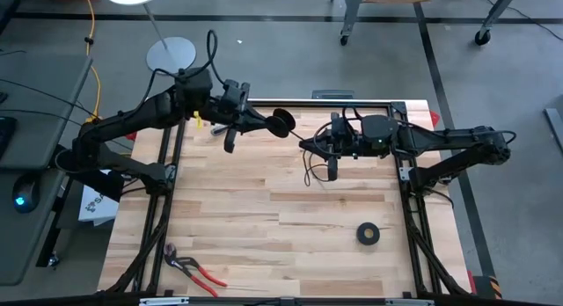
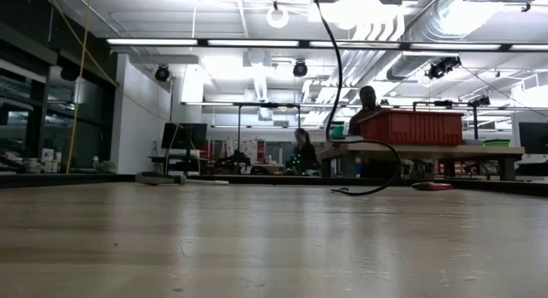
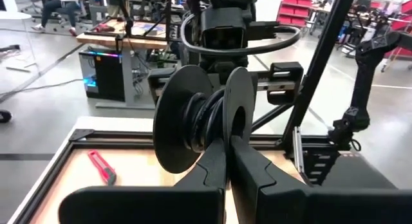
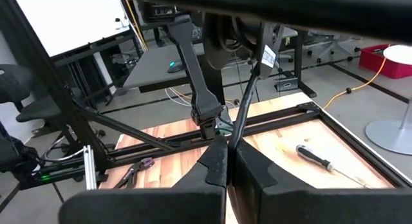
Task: Coil cords
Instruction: Coil the black wire on the black spool
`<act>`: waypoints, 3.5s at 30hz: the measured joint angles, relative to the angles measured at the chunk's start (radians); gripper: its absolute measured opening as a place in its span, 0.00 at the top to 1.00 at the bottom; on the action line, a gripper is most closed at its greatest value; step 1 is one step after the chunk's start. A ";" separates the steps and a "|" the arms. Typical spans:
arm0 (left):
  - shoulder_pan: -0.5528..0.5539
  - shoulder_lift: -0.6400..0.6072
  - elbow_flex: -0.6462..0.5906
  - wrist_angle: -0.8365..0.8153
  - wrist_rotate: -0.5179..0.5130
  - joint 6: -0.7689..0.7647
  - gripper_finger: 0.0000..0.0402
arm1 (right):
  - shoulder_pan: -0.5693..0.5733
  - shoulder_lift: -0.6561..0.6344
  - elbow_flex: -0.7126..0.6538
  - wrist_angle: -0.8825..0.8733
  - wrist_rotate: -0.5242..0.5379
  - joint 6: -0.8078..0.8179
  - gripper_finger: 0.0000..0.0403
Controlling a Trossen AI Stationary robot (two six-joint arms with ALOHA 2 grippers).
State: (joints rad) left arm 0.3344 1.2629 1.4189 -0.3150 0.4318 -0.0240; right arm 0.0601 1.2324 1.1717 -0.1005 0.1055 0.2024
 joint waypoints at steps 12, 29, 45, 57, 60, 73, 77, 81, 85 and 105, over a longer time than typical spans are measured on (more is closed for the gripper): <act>-0.001 -0.034 -0.146 0.232 0.007 -0.117 1.00 | 0.000 0.000 -0.001 -0.006 -0.032 0.008 1.00; -0.017 -0.035 -0.145 0.242 -0.090 -0.042 1.00 | 0.004 -0.003 -0.002 -0.046 -0.053 -0.020 0.83; 0.033 -0.093 -0.145 0.232 -0.060 -0.008 1.00 | 0.001 -0.002 -0.002 -0.341 0.079 0.004 0.70; 0.031 -0.122 -0.145 0.251 -0.124 -0.024 1.00 | 0.000 0.102 0.000 -0.259 0.131 -0.093 0.70; 0.030 -0.118 -0.145 0.286 -0.128 -0.027 1.00 | -0.001 0.177 0.000 -0.152 0.163 -0.122 0.70; 0.013 -0.117 -0.145 0.351 -0.157 -0.054 1.00 | -0.075 0.441 0.000 0.327 0.314 -0.166 0.70; -0.002 -0.117 -0.145 0.353 -0.158 -0.054 1.00 | -0.095 0.475 0.000 0.397 0.309 -0.182 0.70; -0.011 -0.117 -0.146 0.368 -0.161 -0.062 1.00 | -0.114 0.493 0.000 0.424 0.302 -0.204 0.70; -0.025 -0.117 -0.146 0.366 -0.161 -0.062 1.00 | -0.137 0.499 -0.001 0.437 0.302 -0.208 0.70; -0.055 -0.099 -0.146 0.364 -0.157 -0.079 1.00 | -0.139 0.498 -0.001 0.503 0.058 -0.124 0.97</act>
State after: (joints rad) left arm 0.2790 1.1636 1.2728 0.0491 0.2745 -0.1028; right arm -0.0792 1.7302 1.1709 0.4026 0.1631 0.0788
